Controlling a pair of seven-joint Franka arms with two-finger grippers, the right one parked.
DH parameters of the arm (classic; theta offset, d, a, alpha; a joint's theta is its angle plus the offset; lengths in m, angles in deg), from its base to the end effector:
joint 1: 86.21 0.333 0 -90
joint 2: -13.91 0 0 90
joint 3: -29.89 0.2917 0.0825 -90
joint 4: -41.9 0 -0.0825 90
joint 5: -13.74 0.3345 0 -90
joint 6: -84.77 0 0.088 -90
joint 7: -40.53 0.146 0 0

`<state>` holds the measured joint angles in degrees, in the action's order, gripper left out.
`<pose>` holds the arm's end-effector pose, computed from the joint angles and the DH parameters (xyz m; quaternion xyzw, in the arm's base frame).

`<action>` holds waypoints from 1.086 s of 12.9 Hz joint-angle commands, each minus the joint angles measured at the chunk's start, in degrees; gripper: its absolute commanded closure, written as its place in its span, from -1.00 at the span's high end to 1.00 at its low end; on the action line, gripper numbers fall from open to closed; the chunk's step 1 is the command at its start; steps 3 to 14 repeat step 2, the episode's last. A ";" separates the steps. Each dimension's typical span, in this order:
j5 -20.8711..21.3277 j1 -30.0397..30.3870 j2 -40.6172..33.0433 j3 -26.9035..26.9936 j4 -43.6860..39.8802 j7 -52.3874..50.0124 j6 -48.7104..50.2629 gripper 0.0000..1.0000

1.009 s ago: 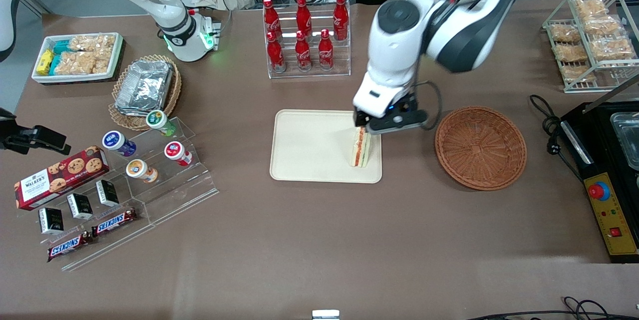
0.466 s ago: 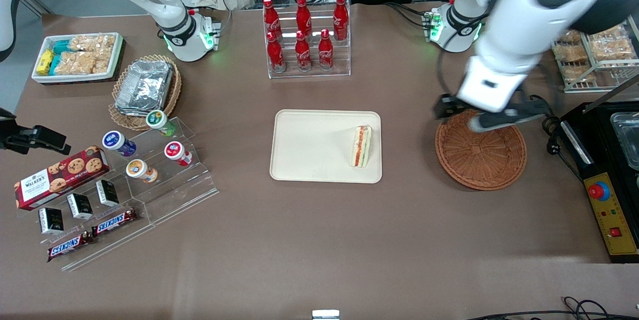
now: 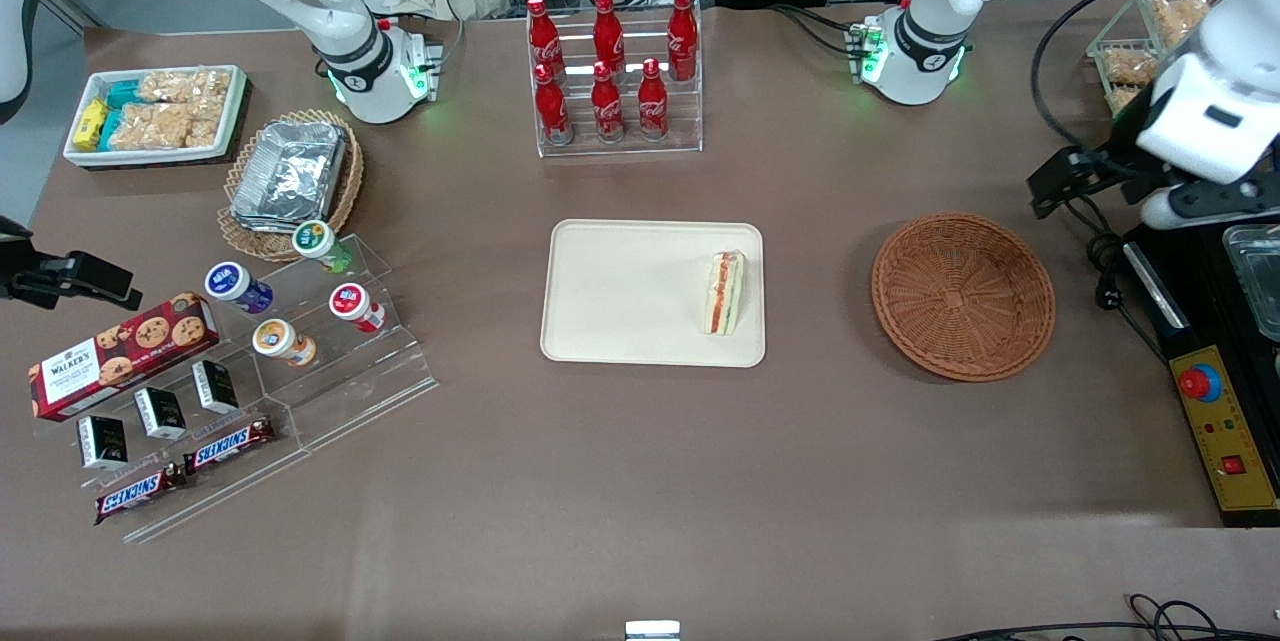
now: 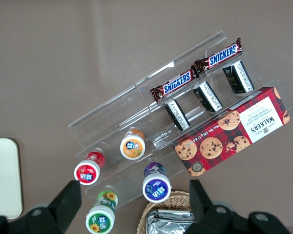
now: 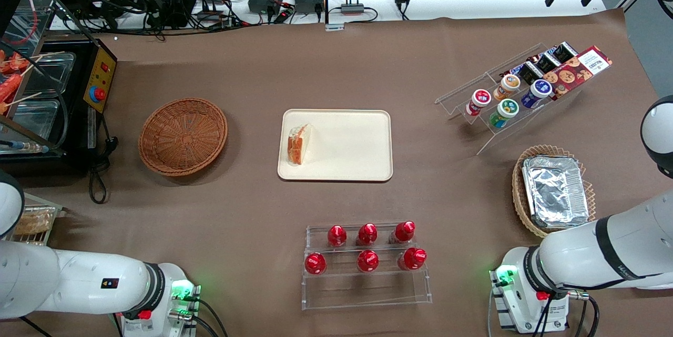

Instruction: Place sandwich from basket to tray

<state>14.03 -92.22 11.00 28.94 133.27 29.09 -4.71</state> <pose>0.4868 -0.0589 0.5756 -0.9992 -0.0391 -0.0093 0.0015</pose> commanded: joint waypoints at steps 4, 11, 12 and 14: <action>-0.38 -0.85 0.36 3.14 -2.33 8.54 2.82 1.00; -0.38 -0.85 0.36 3.14 -2.33 8.54 2.82 1.00; -0.38 -0.85 0.36 3.14 -2.33 8.54 2.82 1.00; -0.38 -0.85 0.36 3.14 -2.33 8.54 2.82 1.00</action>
